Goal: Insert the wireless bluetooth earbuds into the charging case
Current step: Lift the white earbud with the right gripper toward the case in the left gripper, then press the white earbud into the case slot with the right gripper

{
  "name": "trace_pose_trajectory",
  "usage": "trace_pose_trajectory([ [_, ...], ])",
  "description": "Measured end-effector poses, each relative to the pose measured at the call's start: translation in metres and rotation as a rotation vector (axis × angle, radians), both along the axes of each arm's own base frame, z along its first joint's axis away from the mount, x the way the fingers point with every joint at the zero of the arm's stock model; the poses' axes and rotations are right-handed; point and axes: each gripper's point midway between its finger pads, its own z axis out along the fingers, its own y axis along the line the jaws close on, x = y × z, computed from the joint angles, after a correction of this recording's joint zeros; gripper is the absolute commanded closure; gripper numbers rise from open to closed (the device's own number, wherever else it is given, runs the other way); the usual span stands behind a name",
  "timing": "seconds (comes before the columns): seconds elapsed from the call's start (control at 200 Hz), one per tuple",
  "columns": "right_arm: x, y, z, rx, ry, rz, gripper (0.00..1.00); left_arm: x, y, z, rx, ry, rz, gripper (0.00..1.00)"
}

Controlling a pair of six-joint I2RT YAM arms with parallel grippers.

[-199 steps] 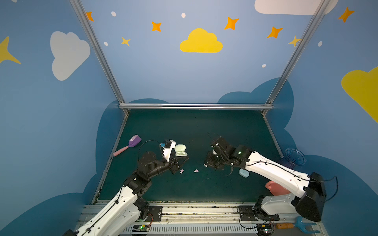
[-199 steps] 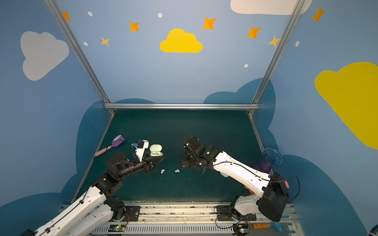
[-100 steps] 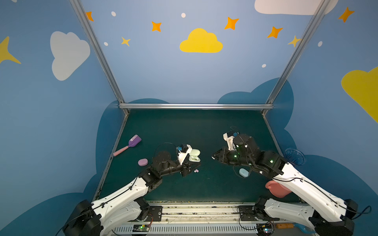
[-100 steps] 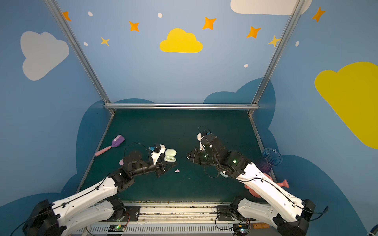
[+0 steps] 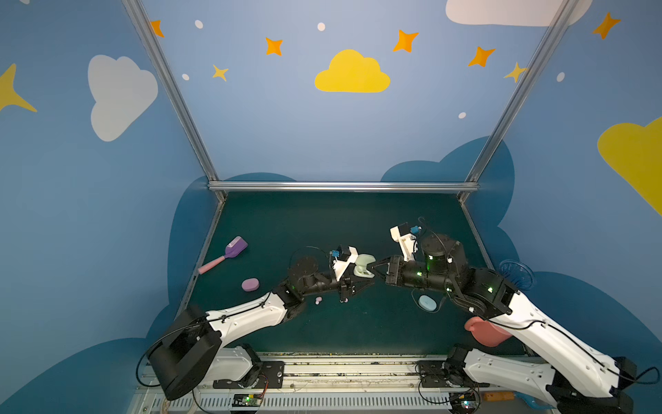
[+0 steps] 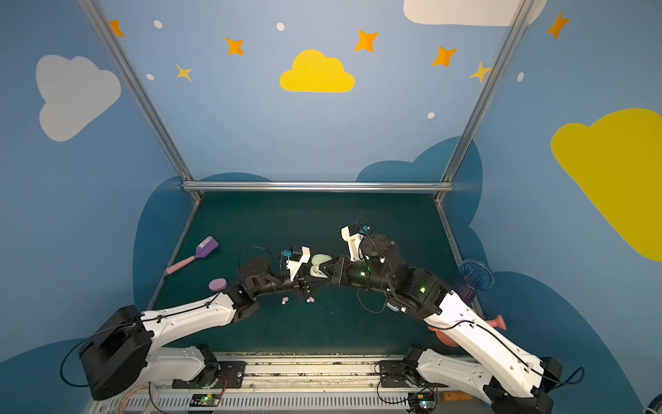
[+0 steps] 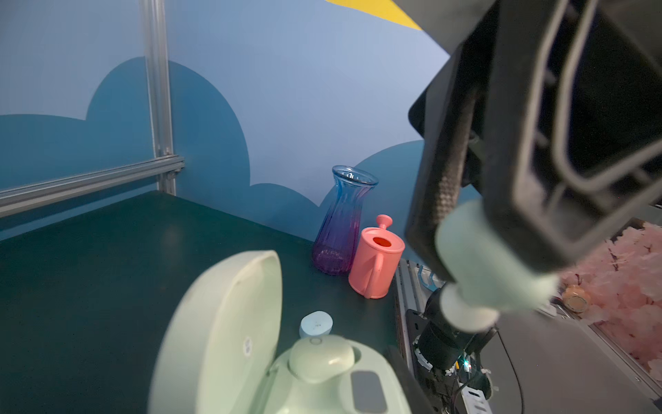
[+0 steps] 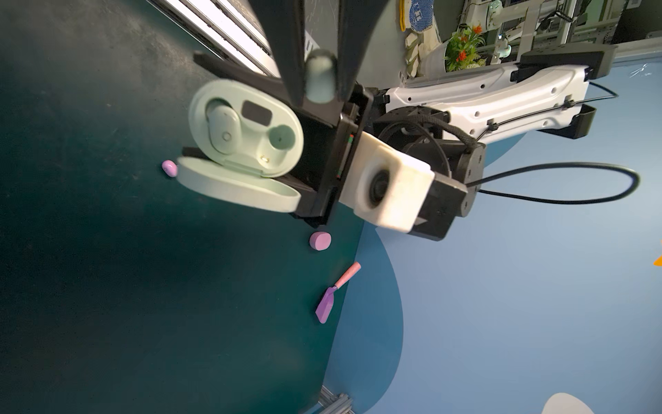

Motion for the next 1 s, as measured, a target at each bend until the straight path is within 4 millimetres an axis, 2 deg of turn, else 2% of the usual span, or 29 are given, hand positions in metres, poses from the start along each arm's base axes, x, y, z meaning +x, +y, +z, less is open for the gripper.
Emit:
trace_pose_trajectory([
  [0.225,0.001,0.002,0.004,0.019,-0.011,0.004,0.89,-0.016,-0.014,0.022,-0.061,-0.048,-0.062,0.90],
  [0.406,0.000,0.004,0.008,0.035,-0.018,0.011,0.89,-0.024,-0.013,0.037,-0.088,-0.084,-0.071,0.90],
  [0.656,-0.002,0.002,0.012,0.054,-0.019,0.011,0.89,-0.023,-0.010,0.045,-0.102,-0.113,-0.052,0.91],
  [1.001,-0.008,0.004,0.011,0.073,0.001,0.028,0.90,-0.021,-0.009,0.045,-0.099,-0.128,-0.036,0.91],
])
